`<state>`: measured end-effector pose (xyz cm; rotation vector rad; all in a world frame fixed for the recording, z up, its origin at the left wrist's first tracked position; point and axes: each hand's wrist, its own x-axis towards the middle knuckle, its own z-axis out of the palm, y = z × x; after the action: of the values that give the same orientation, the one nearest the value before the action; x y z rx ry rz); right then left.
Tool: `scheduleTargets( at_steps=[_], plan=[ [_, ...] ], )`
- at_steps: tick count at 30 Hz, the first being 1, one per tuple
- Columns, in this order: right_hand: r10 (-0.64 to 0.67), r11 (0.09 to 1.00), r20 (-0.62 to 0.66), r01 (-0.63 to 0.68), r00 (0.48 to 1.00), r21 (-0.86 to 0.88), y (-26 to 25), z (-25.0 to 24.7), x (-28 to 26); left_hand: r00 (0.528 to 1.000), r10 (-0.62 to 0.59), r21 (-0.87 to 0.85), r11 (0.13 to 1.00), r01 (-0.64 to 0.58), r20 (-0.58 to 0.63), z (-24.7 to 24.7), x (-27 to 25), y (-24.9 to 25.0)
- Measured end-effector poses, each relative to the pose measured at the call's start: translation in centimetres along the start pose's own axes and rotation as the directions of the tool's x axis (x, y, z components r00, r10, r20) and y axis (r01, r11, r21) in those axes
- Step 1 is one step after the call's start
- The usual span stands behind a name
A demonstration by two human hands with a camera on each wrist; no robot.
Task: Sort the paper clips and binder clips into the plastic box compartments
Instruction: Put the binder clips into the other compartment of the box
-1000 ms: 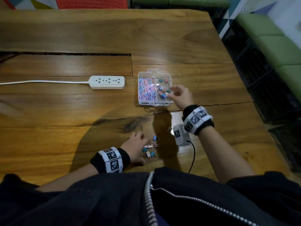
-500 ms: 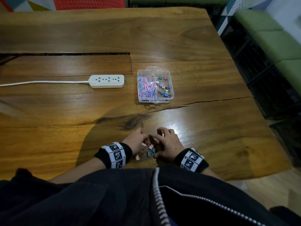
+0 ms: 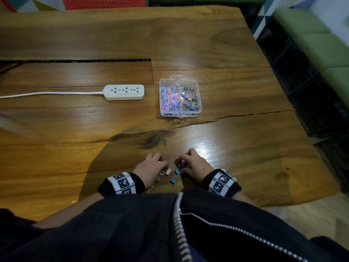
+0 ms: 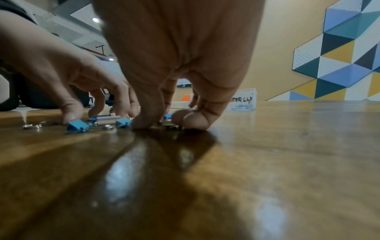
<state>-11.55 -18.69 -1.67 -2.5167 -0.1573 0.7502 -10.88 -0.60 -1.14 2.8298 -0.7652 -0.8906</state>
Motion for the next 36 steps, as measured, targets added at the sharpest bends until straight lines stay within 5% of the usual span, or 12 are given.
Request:
scheduleTargets(
  at_steps=[7,11,16,22,28,36],
  plan=[
    [0.011,0.986,-0.021,-0.014,1.000,-0.169,0.0,0.1,0.1,1.000,-0.016,-0.061,0.998,0.016,0.010,-0.9,0.6,0.4],
    [0.015,0.999,-0.072,-0.018,0.997,-0.034,0.4,0.0,0.0,0.997,-0.060,-0.104,0.992,0.065,0.055,-1.6,1.2,0.5],
    [0.020,0.995,-0.209,0.002,0.978,0.104,1.3,0.0,0.1,0.995,-0.082,-0.149,0.986,0.074,-0.052,-1.5,1.4,1.2],
    [0.121,0.973,-0.196,-0.077,0.973,0.217,0.9,-0.5,0.6,0.991,-0.100,-0.206,0.975,0.080,-0.089,-1.4,1.9,1.5],
    [0.296,0.796,-0.158,-0.152,0.942,0.586,0.9,-3.1,1.6,0.998,-0.052,-0.170,0.984,0.054,0.017,-1.8,2.1,0.4],
    [0.338,0.739,-0.368,-0.002,0.866,0.674,-0.9,-11.8,6.5,0.997,-0.045,-0.327,0.943,0.065,0.069,-2.1,2.0,-1.2]
  ],
)
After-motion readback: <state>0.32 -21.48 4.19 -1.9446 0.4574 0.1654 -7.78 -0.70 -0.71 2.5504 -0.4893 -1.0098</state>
